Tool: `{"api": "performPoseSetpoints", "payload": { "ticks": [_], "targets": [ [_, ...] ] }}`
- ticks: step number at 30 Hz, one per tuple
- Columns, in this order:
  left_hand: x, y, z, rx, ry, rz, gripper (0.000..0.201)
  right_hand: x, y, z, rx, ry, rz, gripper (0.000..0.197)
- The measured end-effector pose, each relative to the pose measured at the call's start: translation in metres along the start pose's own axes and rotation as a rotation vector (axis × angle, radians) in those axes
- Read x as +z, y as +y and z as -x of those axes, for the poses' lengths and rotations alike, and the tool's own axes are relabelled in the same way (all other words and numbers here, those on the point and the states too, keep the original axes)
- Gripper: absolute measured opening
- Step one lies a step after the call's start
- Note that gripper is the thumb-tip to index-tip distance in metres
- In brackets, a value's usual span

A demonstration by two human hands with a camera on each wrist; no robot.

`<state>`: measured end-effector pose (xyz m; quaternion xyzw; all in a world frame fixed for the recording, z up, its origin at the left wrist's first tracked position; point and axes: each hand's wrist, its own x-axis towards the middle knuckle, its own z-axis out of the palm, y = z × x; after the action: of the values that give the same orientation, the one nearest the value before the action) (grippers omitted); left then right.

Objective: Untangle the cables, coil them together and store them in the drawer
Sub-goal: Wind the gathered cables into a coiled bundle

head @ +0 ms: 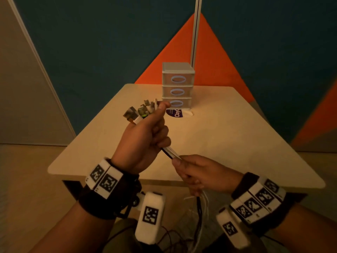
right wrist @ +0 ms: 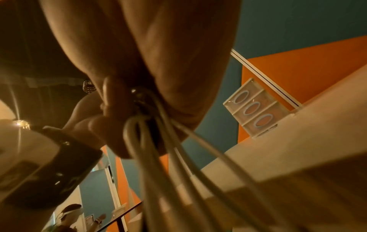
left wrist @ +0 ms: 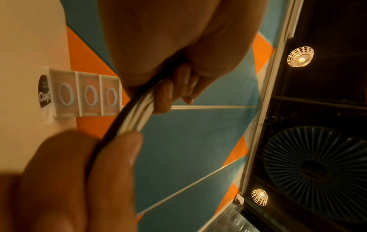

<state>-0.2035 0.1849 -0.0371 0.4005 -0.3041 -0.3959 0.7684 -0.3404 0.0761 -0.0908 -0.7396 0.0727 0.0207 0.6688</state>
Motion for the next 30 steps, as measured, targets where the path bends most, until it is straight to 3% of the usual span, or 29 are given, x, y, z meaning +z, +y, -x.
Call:
{"api": "performPoseSetpoints", "payload": {
  "ticks": [5,10,15,19,22,25,27,30],
  "targets": [
    [-0.007,0.007,0.005,0.038,-0.051,-0.107,0.015,-0.005,0.016,0.018,0.053,0.000,-0.091,0.043],
    [-0.014,0.000,0.011,0.015,-0.214,-0.282,0.037,-0.023,0.012,0.029,0.170,-0.022,-0.131,0.033],
    [-0.017,-0.006,0.007,0.294,-0.234,-1.075,0.043,-0.039,-0.019,0.024,0.236,0.026,0.059,0.030],
    [-0.016,-0.015,-0.002,0.441,-0.301,-1.249,0.023,-0.039,-0.034,0.013,0.354,0.039,0.043,0.031],
    [-0.019,-0.017,-0.006,0.566,-0.296,-1.367,0.028,-0.039,-0.034,0.005,0.405,0.014,-0.081,0.034],
    [-0.025,-0.016,-0.008,0.699,-0.302,-1.670,0.028,-0.043,-0.028,-0.001,0.408,-0.020,-0.205,0.031],
    [-0.029,-0.016,-0.008,0.703,-0.341,-1.766,0.028,-0.047,-0.025,-0.003,0.405,-0.041,-0.253,0.026],
    [-0.031,-0.020,-0.007,0.561,-0.493,-1.733,0.020,-0.051,-0.021,-0.003,0.402,-0.055,-0.265,0.028]
  ]
}}
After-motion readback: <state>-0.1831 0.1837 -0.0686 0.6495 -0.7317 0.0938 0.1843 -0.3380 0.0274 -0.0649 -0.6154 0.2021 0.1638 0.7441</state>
